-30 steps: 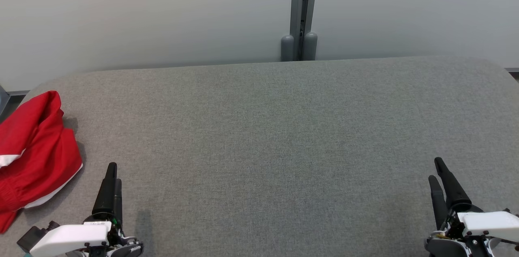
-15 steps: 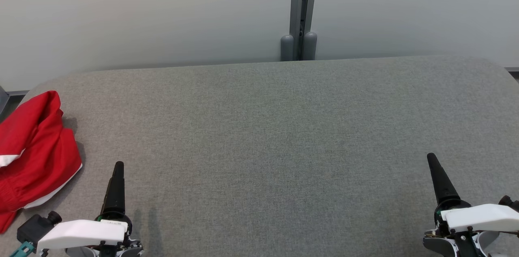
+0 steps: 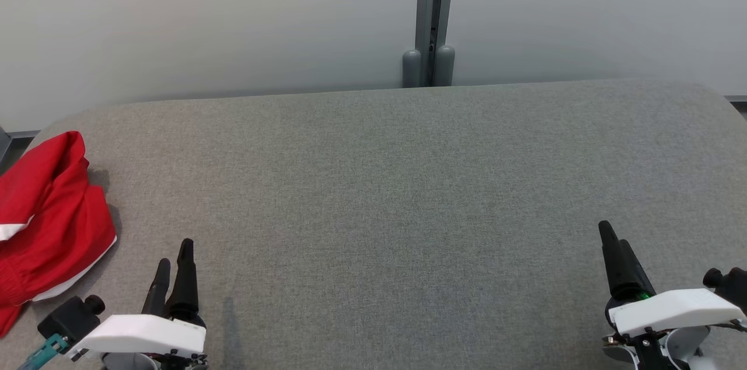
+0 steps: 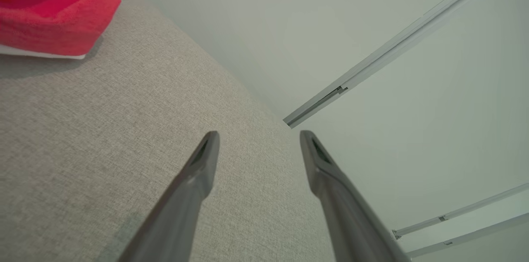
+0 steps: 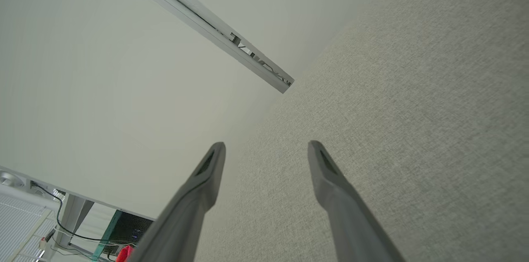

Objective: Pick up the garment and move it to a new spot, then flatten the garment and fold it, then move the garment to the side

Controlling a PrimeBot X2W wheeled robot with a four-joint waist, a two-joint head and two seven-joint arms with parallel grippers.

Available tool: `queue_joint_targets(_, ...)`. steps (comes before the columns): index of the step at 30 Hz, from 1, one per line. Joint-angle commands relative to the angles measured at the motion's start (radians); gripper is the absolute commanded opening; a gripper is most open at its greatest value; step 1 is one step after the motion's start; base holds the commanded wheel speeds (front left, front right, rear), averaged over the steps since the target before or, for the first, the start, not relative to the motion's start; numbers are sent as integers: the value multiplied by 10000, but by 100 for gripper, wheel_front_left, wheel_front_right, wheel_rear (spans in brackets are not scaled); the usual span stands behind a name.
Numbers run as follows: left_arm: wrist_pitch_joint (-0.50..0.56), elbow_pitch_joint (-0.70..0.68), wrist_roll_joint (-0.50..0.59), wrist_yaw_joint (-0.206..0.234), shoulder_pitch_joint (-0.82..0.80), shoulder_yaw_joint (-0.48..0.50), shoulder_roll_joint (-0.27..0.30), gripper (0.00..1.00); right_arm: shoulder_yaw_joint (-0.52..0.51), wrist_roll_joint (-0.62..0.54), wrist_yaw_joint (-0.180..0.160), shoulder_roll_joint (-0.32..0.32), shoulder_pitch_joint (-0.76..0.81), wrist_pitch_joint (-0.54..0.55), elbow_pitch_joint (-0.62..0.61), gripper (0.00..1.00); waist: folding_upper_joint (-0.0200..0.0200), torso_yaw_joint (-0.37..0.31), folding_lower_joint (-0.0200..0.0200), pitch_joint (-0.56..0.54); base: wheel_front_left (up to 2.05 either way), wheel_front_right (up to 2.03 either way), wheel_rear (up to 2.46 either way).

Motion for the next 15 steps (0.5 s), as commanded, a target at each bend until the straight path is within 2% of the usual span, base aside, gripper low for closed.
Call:
queue_joint_targets(1, -103, -53, 468, 87, -371, -59, 111, 100, 78, -407, 9, -106, -282, -119, -69, 100, 0, 1, 0, 2, 0, 0, 0)
queue_joint_targets(15, -524, 259, 2319, 657, -434, -424, 310, 100, 315, -2395, 12, -144, -390, -540, 74, 100, 0, 0, -1, -2, 0, 0, 0)
